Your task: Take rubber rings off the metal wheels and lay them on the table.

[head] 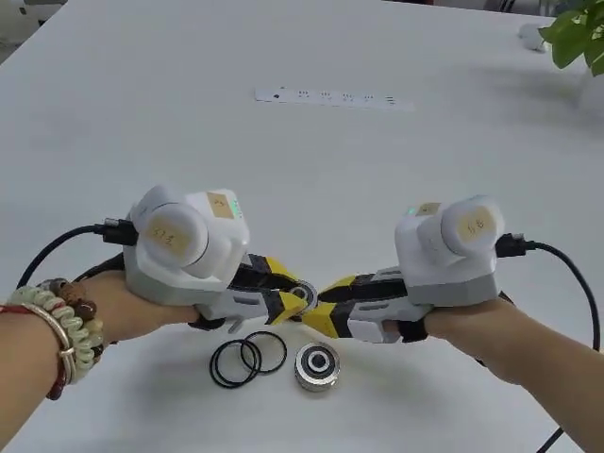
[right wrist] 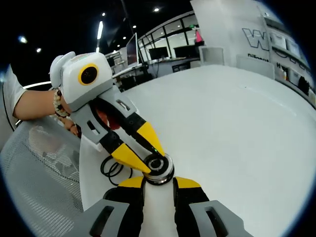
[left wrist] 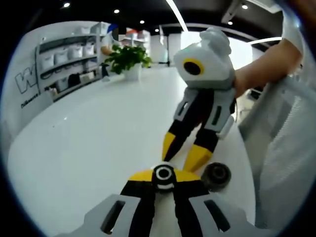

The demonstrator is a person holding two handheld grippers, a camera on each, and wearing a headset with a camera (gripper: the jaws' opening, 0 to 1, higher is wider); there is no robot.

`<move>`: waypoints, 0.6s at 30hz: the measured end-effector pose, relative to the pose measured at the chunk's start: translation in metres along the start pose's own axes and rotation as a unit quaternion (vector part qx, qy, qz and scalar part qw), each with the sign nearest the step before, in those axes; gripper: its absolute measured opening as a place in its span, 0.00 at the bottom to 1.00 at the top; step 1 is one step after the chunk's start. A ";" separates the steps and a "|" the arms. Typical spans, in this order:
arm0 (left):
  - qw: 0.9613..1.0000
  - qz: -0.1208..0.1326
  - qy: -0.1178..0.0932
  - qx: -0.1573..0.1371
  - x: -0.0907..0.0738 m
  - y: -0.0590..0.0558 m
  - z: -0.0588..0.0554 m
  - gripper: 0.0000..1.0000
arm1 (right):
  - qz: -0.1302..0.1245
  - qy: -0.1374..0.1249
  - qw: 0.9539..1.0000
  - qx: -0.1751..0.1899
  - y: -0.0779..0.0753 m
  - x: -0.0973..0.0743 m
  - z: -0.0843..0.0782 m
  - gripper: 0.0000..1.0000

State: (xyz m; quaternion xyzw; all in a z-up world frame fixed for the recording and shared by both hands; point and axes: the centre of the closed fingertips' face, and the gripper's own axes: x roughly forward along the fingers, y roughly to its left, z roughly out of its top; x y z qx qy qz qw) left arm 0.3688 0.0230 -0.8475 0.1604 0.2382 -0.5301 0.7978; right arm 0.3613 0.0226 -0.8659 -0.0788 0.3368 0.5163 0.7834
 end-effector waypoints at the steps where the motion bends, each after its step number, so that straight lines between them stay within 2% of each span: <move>1: 1.000 -0.001 -0.005 0.001 0.001 0.000 0.001 0.15 | -0.001 0.001 1.000 -0.004 0.000 0.000 0.000 0.20; 7: 1.000 0.000 -0.007 0.000 0.002 0.000 0.001 0.15 | 0.002 0.005 1.000 -0.018 0.000 0.001 -0.002 0.17; 10: 1.000 0.001 -0.008 -0.001 0.002 0.000 0.001 0.15 | 0.000 0.015 0.999 -0.032 -0.001 -0.001 -0.004 0.10; 12: 1.000 0.002 -0.009 -0.002 0.002 0.000 0.001 0.15 | -0.001 0.016 1.000 -0.024 -0.002 -0.002 -0.005 0.06; 13: 1.000 0.002 -0.010 -0.004 0.002 0.000 0.001 0.15 | 0.000 0.016 1.000 -0.018 -0.002 -0.002 -0.005 0.06; 18: 1.000 0.006 -0.011 -0.007 0.002 0.000 0.000 0.15 | -0.004 0.020 0.999 -0.033 -0.003 -0.002 -0.005 0.05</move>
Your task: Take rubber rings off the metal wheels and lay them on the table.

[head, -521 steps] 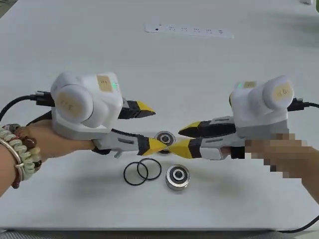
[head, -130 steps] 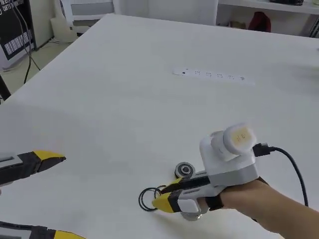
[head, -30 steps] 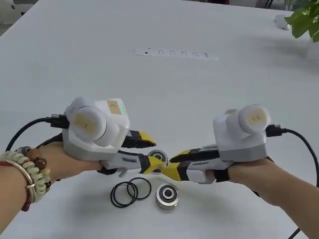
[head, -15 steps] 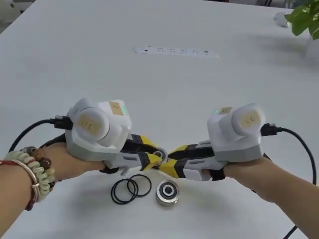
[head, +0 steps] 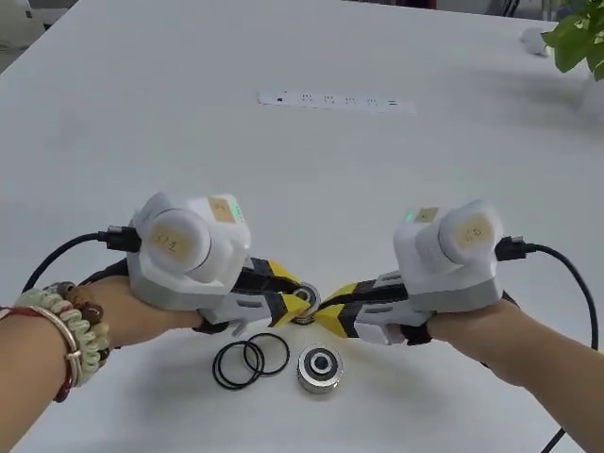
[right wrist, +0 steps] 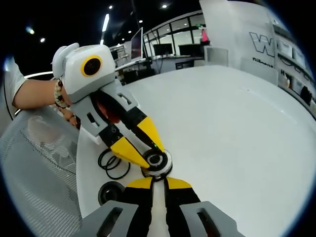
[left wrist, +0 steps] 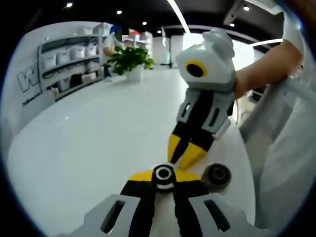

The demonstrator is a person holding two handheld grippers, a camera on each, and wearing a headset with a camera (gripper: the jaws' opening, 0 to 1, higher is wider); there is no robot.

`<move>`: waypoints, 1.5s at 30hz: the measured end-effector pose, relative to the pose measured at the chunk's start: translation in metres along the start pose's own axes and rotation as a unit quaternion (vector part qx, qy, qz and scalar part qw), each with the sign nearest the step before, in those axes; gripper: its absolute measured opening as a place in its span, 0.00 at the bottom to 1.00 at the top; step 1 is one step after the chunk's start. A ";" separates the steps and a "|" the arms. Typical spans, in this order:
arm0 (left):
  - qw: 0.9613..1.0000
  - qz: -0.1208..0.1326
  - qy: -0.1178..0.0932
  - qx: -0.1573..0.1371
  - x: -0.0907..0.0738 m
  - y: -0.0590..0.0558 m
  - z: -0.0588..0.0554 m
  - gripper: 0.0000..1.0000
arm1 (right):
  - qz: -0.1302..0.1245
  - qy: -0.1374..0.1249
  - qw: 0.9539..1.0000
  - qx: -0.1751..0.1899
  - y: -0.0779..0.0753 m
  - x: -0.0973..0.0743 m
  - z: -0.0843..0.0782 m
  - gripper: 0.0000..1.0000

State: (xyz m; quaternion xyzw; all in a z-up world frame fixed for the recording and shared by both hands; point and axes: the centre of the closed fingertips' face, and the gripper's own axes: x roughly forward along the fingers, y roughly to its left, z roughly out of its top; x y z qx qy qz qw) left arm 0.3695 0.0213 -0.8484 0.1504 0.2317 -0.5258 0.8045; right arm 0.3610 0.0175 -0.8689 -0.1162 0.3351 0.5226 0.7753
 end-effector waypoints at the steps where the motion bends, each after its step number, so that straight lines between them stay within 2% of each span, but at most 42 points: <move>1: 1.000 0.000 0.000 0.000 0.000 0.000 0.000 0.15 | -0.001 0.001 1.000 -0.001 0.000 0.000 0.000 0.04; 3: 1.000 0.001 0.000 -0.001 0.000 0.000 0.000 0.15 | -0.008 0.001 1.000 0.000 -0.003 -0.001 0.000 0.00; 8: 1.000 0.004 -0.001 0.000 -0.001 0.001 -0.001 0.15 | -0.009 0.001 1.000 0.012 -0.003 -0.001 0.001 0.00; 12: 1.000 0.006 0.000 0.005 -0.001 0.001 -0.001 0.15 | -0.013 0.008 0.997 0.075 -0.006 -0.001 -0.001 0.00; 15: 1.000 0.007 0.001 0.011 0.000 0.001 -0.001 0.15 | -0.013 0.005 0.996 0.083 -0.008 -0.002 -0.001 0.00; 17: 1.000 0.007 0.001 0.013 0.000 0.001 -0.001 0.15 | -0.016 0.006 0.994 0.106 -0.010 -0.003 -0.001 0.00; 25: 1.000 0.008 0.003 0.022 0.000 0.001 -0.001 0.14 | -0.017 -0.009 0.989 0.146 -0.014 -0.006 0.000 0.00; 31: 1.000 0.010 0.003 0.020 0.000 0.001 -0.001 0.14 | -0.019 -0.013 0.989 0.146 -0.014 -0.007 0.001 0.00; 35: 1.000 0.011 0.004 0.022 0.000 0.001 -0.001 0.14 | -0.013 -0.035 0.986 0.163 -0.016 -0.011 0.008 0.00; 42: 1.000 0.010 0.004 0.024 0.000 0.001 -0.001 0.14 | -0.003 -0.039 0.983 0.179 -0.014 -0.010 0.010 0.00; 45: 0.999 0.010 0.007 0.030 0.000 0.000 -0.001 0.14 | -0.003 -0.037 0.984 0.174 -0.012 -0.011 0.011 0.00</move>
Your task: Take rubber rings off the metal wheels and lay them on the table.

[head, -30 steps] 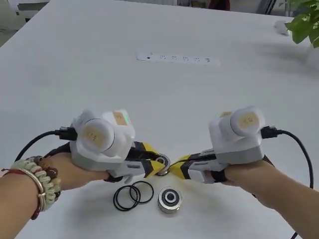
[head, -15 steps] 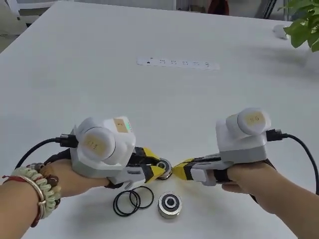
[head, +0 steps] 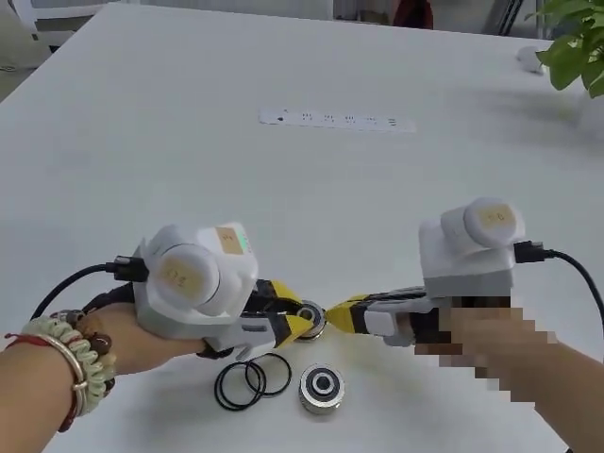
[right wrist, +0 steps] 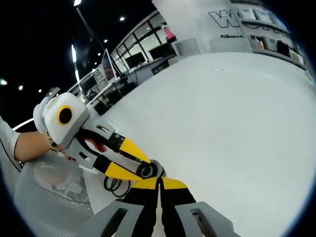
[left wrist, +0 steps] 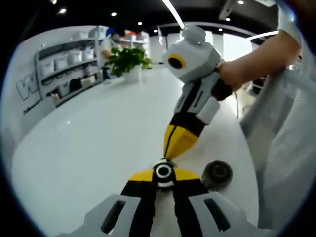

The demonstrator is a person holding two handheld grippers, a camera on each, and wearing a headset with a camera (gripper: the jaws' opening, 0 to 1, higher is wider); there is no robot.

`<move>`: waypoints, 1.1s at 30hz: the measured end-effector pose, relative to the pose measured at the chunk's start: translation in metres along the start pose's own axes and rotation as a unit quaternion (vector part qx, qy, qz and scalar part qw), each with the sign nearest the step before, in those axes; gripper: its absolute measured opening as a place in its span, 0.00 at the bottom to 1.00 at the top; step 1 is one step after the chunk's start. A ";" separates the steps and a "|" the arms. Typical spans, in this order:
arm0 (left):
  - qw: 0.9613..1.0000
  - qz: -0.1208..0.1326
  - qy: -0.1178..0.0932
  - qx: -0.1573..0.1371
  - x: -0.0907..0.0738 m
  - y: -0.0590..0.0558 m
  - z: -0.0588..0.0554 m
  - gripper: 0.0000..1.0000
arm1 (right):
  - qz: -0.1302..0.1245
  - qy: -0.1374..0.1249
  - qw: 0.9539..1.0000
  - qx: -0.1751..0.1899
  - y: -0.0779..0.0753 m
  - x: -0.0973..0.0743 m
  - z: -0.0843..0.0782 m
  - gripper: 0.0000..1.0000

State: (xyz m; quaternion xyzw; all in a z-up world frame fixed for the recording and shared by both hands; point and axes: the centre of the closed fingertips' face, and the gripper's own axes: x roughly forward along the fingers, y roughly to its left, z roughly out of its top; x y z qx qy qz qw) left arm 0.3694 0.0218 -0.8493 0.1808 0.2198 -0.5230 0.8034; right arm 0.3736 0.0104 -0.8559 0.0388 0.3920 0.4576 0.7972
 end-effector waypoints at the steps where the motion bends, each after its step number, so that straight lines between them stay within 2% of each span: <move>1: 1.000 0.000 0.001 0.000 0.000 0.000 0.000 0.14 | 0.001 0.000 1.000 0.002 0.001 0.000 0.000 0.00; 5: 1.000 0.002 0.002 0.002 0.000 0.000 0.000 0.14 | 0.003 0.002 1.000 0.011 0.002 0.001 0.001 0.00; 20: 1.000 0.006 0.001 -0.003 0.001 0.000 0.000 0.14 | -0.002 0.012 1.000 -0.004 0.006 0.000 0.001 0.00; 28: 1.000 0.009 0.003 -0.003 0.001 -0.001 0.000 0.14 | 0.003 0.017 1.000 -0.016 0.011 0.002 0.000 0.00; 33: 1.000 0.009 0.003 -0.004 0.001 -0.001 0.000 0.14 | 0.007 0.014 1.000 -0.003 0.010 0.002 0.001 0.00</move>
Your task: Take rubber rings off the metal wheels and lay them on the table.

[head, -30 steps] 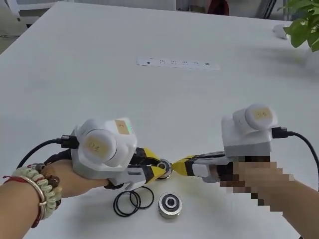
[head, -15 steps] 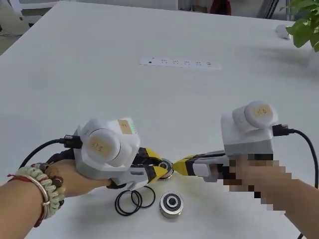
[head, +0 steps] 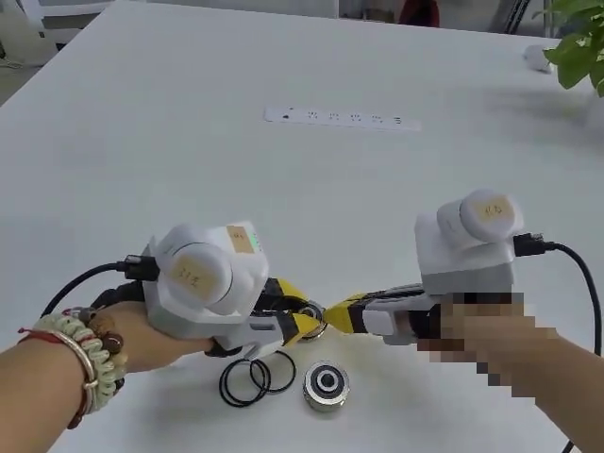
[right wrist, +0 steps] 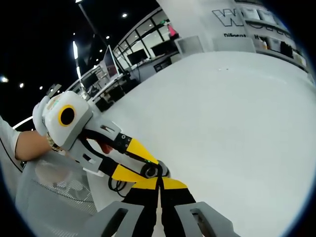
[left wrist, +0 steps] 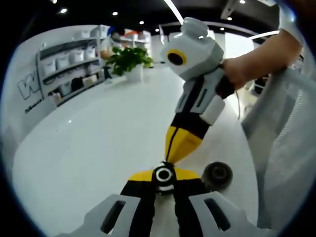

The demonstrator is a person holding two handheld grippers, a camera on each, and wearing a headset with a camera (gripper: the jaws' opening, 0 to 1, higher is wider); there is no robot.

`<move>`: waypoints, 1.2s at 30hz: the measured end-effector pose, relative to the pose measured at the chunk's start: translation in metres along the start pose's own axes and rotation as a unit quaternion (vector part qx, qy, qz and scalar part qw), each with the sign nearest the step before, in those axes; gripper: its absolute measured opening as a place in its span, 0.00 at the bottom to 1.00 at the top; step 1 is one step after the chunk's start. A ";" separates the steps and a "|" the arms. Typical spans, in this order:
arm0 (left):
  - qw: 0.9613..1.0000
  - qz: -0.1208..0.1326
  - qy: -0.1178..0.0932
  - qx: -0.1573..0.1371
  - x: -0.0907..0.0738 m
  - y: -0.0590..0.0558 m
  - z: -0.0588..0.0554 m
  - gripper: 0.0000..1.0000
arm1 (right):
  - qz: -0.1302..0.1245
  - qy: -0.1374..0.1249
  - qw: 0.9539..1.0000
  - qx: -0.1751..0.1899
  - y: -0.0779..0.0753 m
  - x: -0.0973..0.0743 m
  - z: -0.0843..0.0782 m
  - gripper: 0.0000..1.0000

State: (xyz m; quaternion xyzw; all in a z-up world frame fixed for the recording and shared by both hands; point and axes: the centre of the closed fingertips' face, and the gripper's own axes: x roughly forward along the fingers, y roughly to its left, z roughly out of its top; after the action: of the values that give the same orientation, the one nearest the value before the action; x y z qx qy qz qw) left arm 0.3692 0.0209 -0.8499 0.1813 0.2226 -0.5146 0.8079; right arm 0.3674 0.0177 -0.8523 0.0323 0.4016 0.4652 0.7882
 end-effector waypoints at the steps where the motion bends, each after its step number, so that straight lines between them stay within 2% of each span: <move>1: 1.000 0.000 0.000 0.001 0.000 0.000 0.000 0.14 | 0.000 0.000 1.000 -0.001 0.001 0.000 0.000 0.00; 26: 1.000 0.001 -0.002 0.006 0.000 0.000 0.000 0.14 | 0.013 -0.007 1.000 0.005 0.007 0.001 0.003 0.00; 33: 1.000 0.007 0.000 0.003 0.001 0.003 0.001 0.15 | 0.007 -0.017 1.000 0.025 -0.004 -0.004 0.004 0.00; 36: 1.000 0.002 0.009 0.013 -0.001 0.001 0.000 0.14 | -0.001 -0.016 1.000 0.019 -0.006 -0.005 0.004 0.00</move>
State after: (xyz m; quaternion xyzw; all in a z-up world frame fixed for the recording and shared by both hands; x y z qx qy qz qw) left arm 0.3700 0.0222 -0.8497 0.1969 0.2227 -0.5140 0.8046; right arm 0.3733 0.0118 -0.8496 0.0545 0.3975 0.4562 0.7943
